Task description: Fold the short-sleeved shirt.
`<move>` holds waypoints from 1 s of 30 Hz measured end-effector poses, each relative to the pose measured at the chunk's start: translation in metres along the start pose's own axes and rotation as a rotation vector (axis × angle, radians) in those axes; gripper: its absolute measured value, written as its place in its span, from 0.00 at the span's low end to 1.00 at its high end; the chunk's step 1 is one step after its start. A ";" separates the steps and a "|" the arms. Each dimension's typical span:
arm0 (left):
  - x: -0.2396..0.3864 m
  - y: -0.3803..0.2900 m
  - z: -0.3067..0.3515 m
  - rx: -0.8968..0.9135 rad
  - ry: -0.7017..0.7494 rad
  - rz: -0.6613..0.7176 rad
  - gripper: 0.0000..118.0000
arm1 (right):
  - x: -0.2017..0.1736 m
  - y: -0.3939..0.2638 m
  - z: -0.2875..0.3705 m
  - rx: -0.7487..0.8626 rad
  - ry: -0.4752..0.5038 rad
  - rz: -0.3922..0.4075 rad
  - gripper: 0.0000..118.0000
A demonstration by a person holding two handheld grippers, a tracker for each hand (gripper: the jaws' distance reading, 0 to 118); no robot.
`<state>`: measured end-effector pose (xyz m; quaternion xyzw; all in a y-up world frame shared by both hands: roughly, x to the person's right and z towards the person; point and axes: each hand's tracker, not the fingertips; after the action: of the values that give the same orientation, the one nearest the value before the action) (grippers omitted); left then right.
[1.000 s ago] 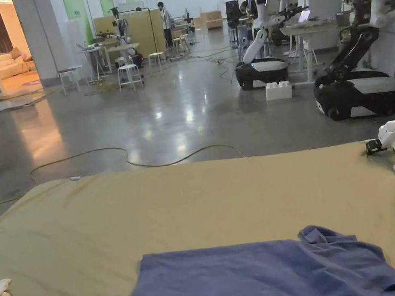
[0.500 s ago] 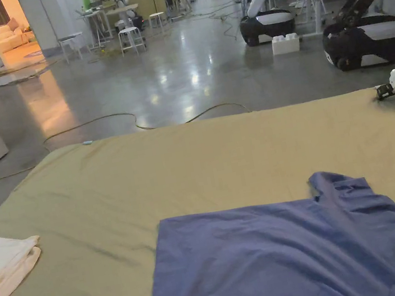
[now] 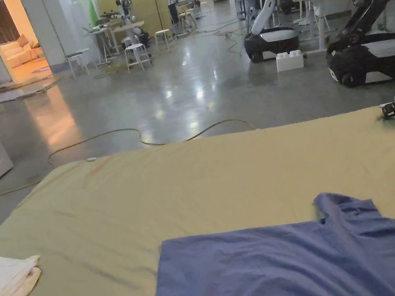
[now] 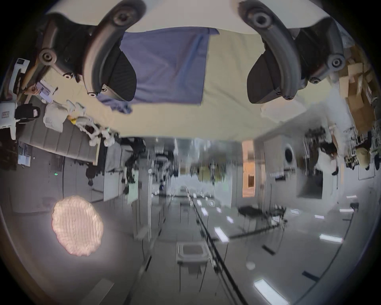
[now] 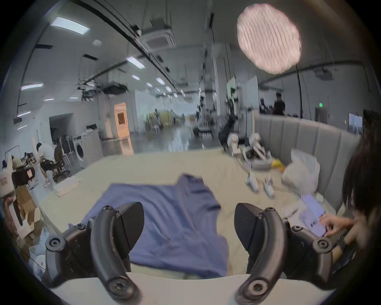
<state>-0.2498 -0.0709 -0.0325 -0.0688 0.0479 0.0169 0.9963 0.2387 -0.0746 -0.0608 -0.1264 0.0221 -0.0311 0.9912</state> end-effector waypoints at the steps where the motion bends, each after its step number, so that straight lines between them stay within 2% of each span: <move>1: 0.006 0.010 0.007 0.028 0.005 -0.025 0.94 | -0.006 0.007 0.005 0.024 0.010 0.022 0.77; 2: 0.012 0.018 0.014 0.063 0.006 -0.055 0.94 | -0.011 0.012 0.010 0.045 0.019 0.053 0.71; 3: 0.016 0.025 0.020 0.074 0.005 -0.078 0.94 | -0.017 0.016 0.015 0.066 0.012 0.076 0.61; 5: 0.024 0.033 0.030 0.073 -0.010 -0.104 0.93 | -0.024 0.019 0.020 0.073 0.028 0.105 0.27; 8: 0.032 0.039 0.038 0.062 -0.023 -0.135 0.91 | -0.033 0.020 0.025 0.084 0.023 0.110 0.12; 9: 0.034 0.040 0.037 0.055 -0.029 -0.141 0.87 | -0.034 0.020 0.026 0.086 0.021 0.108 0.05; 10: 0.036 0.040 0.038 0.053 -0.028 -0.145 0.69 | -0.033 0.020 0.026 0.085 0.030 0.104 0.03; 11: 0.037 0.039 0.038 0.050 -0.019 -0.147 0.47 | -0.033 0.020 0.025 0.078 0.033 0.100 0.00; 12: 0.037 0.038 0.037 0.047 -0.013 -0.144 0.15 | -0.033 0.019 0.024 0.076 0.028 0.095 0.00; 13: 0.038 0.036 0.036 0.055 0.015 -0.140 0.00 | -0.032 0.019 0.024 0.078 0.028 0.091 0.00; 15: 0.032 0.038 0.036 0.033 -0.061 -0.088 0.00 | -0.031 0.018 0.024 0.079 0.027 0.087 0.00; 20: 0.029 0.033 0.032 0.024 -0.029 -0.100 0.00 | -0.031 0.018 0.019 0.066 0.035 0.083 0.00; 25: 0.021 0.026 0.022 -0.015 -0.061 -0.061 0.00 | -0.035 0.017 0.013 0.068 0.037 0.089 0.00; 28: 0.010 0.015 0.005 -0.119 -0.077 -0.031 0.00 | -0.038 0.016 0.011 0.056 0.039 0.098 0.00; 29: 0.005 0.008 -0.004 -0.159 -0.080 -0.021 0.02 | -0.039 0.014 0.010 0.046 0.043 0.100 0.00; 30: -0.002 -0.002 -0.012 -0.191 -0.095 -0.005 0.15 | -0.038 0.012 0.009 0.041 0.043 0.100 0.00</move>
<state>-0.2525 -0.0749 -0.0442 -0.1626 -0.0016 0.0220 0.9864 0.2016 -0.0582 -0.0536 -0.1039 0.0492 0.0153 0.9933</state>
